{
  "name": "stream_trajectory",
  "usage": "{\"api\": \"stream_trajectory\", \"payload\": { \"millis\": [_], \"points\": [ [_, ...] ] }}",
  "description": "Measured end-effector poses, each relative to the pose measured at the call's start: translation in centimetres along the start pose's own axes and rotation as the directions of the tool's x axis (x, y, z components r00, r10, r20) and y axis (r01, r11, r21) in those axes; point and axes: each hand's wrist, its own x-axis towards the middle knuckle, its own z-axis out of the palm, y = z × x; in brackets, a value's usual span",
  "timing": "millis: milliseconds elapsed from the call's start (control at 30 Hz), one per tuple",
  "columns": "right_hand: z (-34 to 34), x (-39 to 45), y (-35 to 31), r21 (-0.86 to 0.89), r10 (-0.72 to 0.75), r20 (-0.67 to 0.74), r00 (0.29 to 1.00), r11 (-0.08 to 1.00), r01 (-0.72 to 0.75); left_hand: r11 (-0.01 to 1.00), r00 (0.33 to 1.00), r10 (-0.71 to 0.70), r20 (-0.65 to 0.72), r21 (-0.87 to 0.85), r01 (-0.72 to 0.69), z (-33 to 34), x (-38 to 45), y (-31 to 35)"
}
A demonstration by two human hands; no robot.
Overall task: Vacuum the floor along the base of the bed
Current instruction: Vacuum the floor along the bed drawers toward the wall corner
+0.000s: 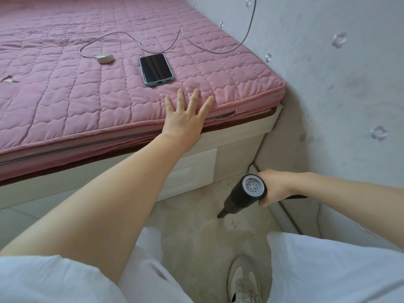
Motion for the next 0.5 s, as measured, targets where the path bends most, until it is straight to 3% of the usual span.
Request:
{"api": "stream_trajectory", "payload": {
  "millis": [500],
  "points": [
    [0.9, 1.3, 0.1, -0.057, -0.011, -0.087, 0.996, 0.998, 0.006, 1.000, 0.999, -0.021, -0.037, -0.017, 0.020, -0.1, 0.5, 0.6]
  ]
}}
